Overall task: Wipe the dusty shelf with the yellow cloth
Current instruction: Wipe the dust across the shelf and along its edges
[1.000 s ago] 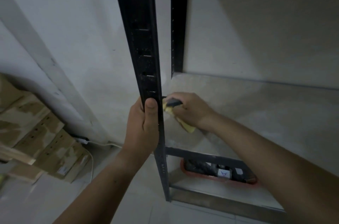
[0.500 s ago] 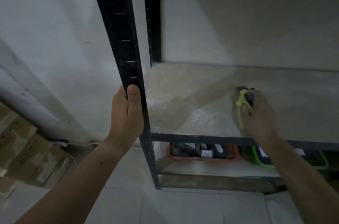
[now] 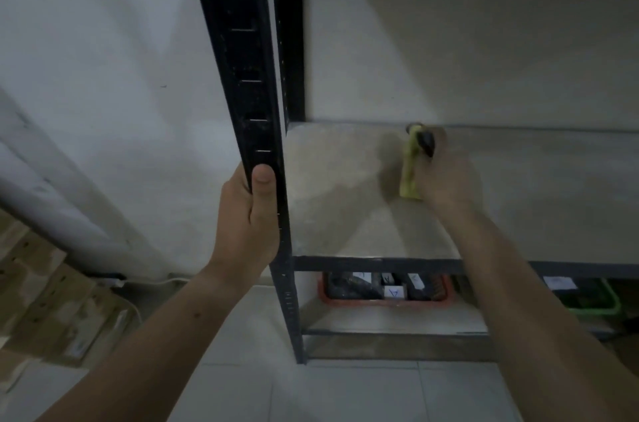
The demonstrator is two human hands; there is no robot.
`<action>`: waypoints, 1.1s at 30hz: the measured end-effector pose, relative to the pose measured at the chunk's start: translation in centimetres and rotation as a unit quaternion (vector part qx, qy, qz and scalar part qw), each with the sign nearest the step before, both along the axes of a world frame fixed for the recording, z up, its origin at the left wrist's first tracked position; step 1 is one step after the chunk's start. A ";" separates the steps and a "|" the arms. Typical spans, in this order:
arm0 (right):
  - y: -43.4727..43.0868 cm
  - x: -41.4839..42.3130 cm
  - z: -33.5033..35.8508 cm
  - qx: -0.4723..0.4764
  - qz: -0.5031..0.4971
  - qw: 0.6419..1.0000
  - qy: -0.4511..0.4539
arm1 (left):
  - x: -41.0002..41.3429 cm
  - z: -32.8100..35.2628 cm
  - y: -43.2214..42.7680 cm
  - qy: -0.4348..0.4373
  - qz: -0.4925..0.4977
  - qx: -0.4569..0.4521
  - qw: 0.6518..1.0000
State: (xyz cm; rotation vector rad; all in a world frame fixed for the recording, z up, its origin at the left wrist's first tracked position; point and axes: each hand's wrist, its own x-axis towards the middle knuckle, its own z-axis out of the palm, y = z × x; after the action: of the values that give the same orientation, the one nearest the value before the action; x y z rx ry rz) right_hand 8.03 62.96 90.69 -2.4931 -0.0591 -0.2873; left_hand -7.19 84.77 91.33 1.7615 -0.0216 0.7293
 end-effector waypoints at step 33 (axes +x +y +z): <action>3.0 -1.9 1.6 -0.012 0.488 0.860 0.149 | 0.1 -0.1 -0.5 0.008 0.082 0.024 0.996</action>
State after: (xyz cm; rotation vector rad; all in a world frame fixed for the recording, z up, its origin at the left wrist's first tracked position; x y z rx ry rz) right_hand 6.16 65.99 92.26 -2.1651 -1.1484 0.5237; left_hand -7.11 84.29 91.25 1.8294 0.1185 0.8388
